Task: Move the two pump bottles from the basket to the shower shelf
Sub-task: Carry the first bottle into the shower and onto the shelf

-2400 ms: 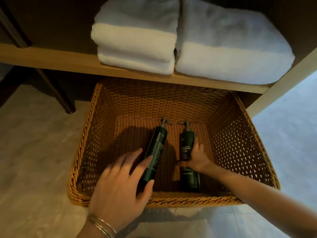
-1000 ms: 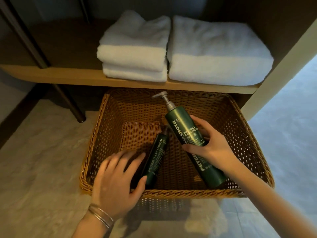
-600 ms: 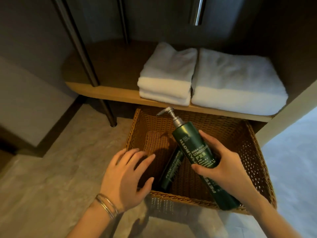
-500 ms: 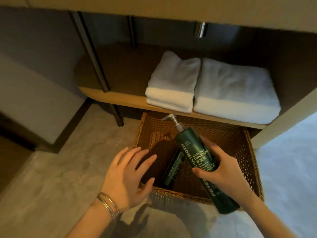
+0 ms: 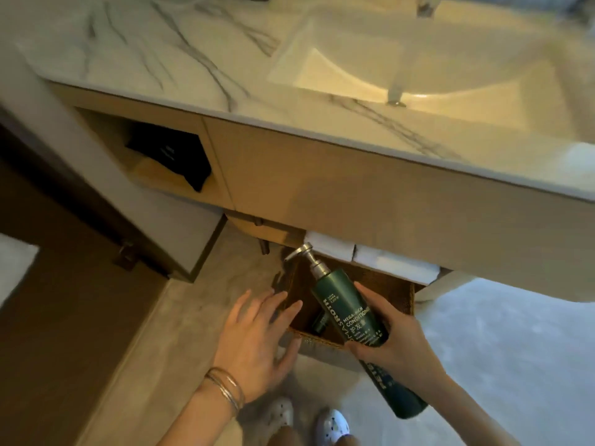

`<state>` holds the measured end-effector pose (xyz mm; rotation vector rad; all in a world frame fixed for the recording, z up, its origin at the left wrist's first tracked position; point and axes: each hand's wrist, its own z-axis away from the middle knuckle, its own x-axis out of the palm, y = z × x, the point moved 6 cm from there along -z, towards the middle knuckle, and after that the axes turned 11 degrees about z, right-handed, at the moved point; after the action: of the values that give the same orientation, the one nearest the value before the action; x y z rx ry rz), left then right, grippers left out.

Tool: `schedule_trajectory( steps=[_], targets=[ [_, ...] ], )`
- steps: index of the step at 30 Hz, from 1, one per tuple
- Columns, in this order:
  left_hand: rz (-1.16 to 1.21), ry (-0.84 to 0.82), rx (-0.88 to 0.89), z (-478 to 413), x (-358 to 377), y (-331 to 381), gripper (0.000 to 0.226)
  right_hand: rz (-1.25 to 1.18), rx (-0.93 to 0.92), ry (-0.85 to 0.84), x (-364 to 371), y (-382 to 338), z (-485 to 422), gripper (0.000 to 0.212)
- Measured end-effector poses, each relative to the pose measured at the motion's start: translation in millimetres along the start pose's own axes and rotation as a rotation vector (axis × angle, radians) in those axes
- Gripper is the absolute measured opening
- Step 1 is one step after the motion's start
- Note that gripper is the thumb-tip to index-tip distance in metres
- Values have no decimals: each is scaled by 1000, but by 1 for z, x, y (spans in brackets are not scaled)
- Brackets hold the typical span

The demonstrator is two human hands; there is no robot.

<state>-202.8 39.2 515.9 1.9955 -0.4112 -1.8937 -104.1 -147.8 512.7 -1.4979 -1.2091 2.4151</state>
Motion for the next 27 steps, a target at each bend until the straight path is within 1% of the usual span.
schedule_trajectory(
  steps=[4, 8, 11, 14, 17, 20, 23, 27],
  targets=[
    [7, -8, -95, 22, -88, 41, 50, 5, -8, -1, -59, -73, 39, 90],
    [30, 102, -127, 48, -160, 72, 48, -32, -36, 26, -100, -122, 69, 89],
    [20, 188, -167, 71, -191, 84, 47, -35, -88, 27, -118, -149, 81, 88],
    [2, 222, -288, 100, -203, 88, 49, -40, -159, -7, -131, -167, 92, 85],
    [-8, 277, -417, 133, -206, 99, 50, -57, -212, -101, -139, -176, 104, 90],
    [-28, 319, -523, 163, -206, 116, 51, 13, -280, -183, -139, -181, 111, 86],
    [-34, 333, -629, 191, -200, 132, 50, 88, -357, -271, -129, -192, 114, 87],
    [-39, 378, -727, 225, -199, 149, 49, 151, -479, -338, -112, -220, 120, 88]
  ],
)
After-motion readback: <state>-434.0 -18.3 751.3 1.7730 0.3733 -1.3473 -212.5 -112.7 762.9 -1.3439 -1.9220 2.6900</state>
